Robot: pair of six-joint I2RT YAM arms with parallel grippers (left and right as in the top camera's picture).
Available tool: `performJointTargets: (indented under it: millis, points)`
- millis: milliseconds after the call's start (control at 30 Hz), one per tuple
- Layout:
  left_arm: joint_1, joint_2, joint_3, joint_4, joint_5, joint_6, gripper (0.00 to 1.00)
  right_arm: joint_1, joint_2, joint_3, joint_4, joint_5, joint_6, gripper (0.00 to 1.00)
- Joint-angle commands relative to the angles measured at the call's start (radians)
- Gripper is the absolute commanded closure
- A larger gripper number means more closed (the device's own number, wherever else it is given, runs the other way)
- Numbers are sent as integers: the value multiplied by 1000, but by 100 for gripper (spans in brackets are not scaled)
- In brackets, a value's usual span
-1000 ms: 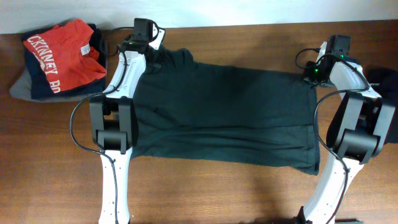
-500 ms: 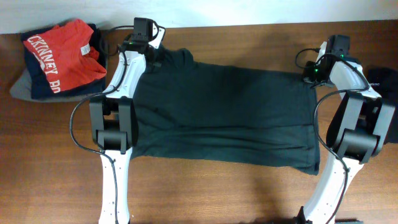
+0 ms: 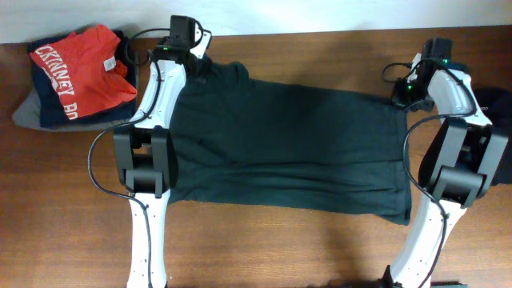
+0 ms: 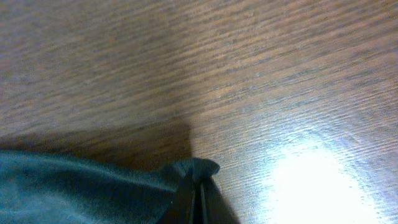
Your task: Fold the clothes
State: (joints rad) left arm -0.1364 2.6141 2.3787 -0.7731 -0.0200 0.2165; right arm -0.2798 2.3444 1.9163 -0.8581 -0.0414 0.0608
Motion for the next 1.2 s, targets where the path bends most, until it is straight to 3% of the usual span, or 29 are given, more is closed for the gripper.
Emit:
performJointTargets:
  millis: [0, 300, 500, 1167]
  points:
    - [0, -70, 20, -22, -10, -2, 99, 3, -3, 55, -39, 17, 37, 96]
    - [0, -132, 20, -164, -16, -13, 99, 5, -110, 76, -208, 16, 98, 96]
    - [4, -159, 20, -260, -259, -187, 99, 3, -150, 76, -302, 23, 105, 96]
    - [100, -207, 20, -517, -227, -218, 99, -39, -205, 76, -498, 27, 165, 96]
